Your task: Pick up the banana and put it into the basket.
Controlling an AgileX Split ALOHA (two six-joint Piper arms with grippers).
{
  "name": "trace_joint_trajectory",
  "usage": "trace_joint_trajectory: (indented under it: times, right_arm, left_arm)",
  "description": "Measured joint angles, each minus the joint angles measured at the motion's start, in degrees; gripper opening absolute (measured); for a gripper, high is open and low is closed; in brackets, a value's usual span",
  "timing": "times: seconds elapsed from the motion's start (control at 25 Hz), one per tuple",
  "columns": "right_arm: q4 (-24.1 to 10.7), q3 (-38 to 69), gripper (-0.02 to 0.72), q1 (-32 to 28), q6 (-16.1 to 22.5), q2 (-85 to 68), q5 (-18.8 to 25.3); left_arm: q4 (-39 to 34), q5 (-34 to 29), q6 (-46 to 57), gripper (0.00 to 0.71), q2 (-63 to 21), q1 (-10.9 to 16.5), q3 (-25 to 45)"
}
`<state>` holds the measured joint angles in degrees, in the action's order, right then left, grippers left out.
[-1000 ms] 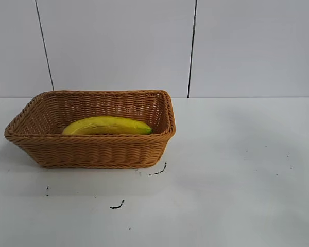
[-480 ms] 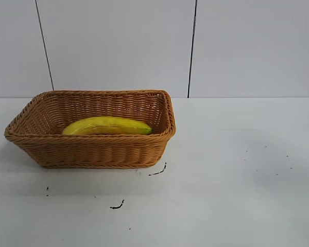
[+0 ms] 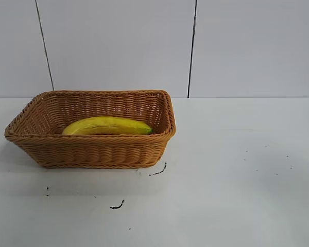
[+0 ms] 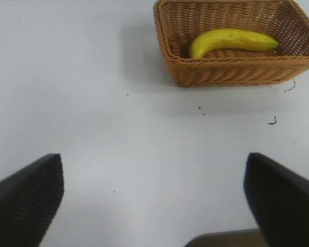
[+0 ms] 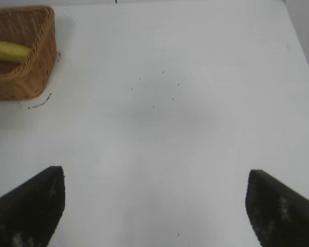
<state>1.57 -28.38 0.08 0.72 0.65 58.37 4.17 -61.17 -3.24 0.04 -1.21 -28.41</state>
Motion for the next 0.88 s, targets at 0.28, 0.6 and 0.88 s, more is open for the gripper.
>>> trace_joint_trajectory:
  times: [0.28,0.6,0.88]
  right_arm:
    - [-0.4,0.2,0.660,0.5,0.4,-0.9,0.1]
    - [-0.6,0.2,0.660,0.5,0.6,-0.9,0.1]
    - [-0.6,0.2,0.660,0.5,0.6,-0.9,0.1]
  left_arm:
    - [0.0,0.0,0.0,0.690,0.0,0.0,0.0]
    - [0.0,0.0,0.0,0.690,0.0,0.0,0.0]
    - [0.0,0.0,0.0,0.690,0.0,0.0,0.0]
